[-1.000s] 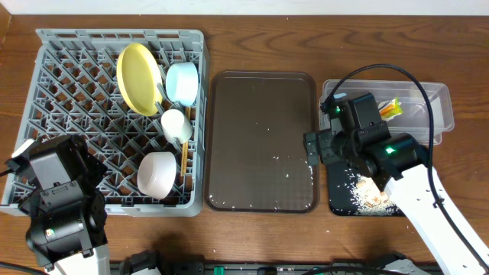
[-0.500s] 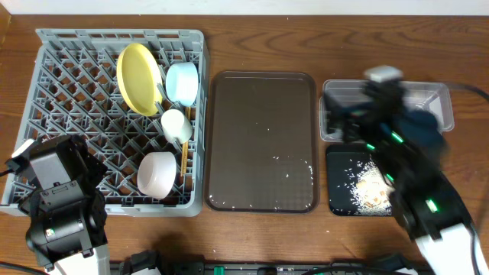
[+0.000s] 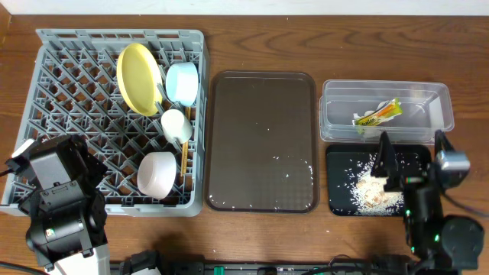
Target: Sort waste into correct bins and load items into the dishwasher
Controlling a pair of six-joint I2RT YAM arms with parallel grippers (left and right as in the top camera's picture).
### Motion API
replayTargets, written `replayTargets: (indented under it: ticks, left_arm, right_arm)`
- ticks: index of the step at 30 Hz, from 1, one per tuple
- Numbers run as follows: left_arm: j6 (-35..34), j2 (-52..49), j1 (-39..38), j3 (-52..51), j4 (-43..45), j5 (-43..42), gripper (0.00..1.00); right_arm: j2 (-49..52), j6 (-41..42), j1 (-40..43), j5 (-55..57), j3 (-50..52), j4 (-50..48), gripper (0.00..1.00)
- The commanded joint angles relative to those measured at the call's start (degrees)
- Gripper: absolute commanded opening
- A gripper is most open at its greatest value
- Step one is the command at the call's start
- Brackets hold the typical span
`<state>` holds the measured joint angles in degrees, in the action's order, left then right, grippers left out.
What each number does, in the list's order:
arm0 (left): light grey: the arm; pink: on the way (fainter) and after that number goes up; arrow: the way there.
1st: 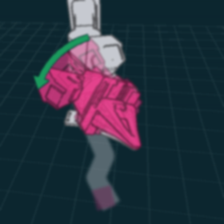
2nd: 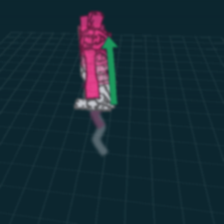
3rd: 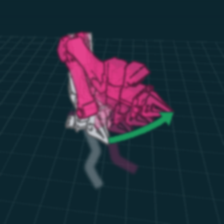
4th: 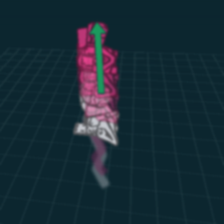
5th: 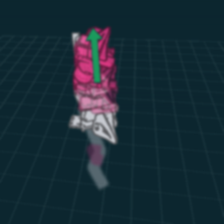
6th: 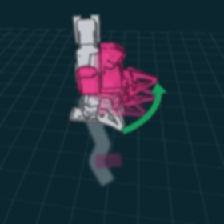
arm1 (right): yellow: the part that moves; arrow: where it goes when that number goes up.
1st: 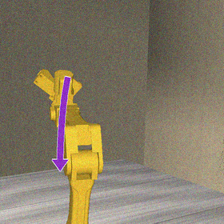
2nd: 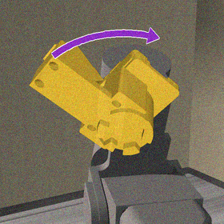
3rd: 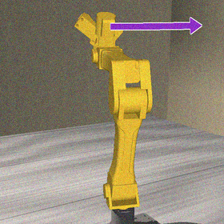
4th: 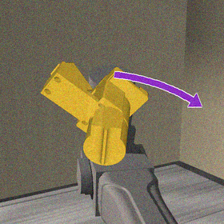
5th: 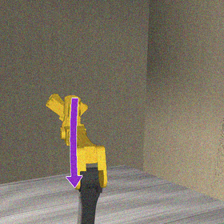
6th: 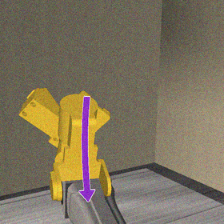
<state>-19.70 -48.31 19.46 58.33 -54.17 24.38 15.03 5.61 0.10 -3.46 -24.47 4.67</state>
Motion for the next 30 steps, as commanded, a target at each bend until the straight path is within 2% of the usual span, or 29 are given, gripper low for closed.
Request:
replayTargets:
  ticks: [1, 8, 11, 16, 22, 30]
  left_arm:
    - [-0.6, 0.1, 0.2, 0.7, -0.2, 0.8, 0.96]
    - [-0.6, 0.1, 0.2, 0.7, -0.2, 0.8, 0.96]
    - [-0.6, 0.1, 0.2, 0.7, -0.2, 0.8, 0.96]
    - [-0.6, 0.1, 0.2, 0.7, -0.2, 0.8, 0.96]
    - [-0.6, 0.1, 0.2, 0.7, -0.2, 0.8, 0.96]
    - [-0.6, 0.1, 0.2, 0.7, -0.2, 0.7, 0.96]
  right_arm:
    - [-5.7, 1.1, 1.1, -1.1, 6.4, -2.8, 0.99]
    - [-10.1, 5.3, 1.4, -1.1, 19.7, -18.7, 0.99]
    - [-11.8, 5.3, 1.4, -1.1, 23.3, -21.4, 0.99]
    - [-14.8, 3.7, 1.4, -1.0, 24.2, -11.7, 0.99]
    - [-14.8, -4.5, 1.4, -0.6, 24.2, -0.1, 0.99]
    - [-14.8, -8.5, 1.4, 0.4, 24.2, -0.6, 0.99]
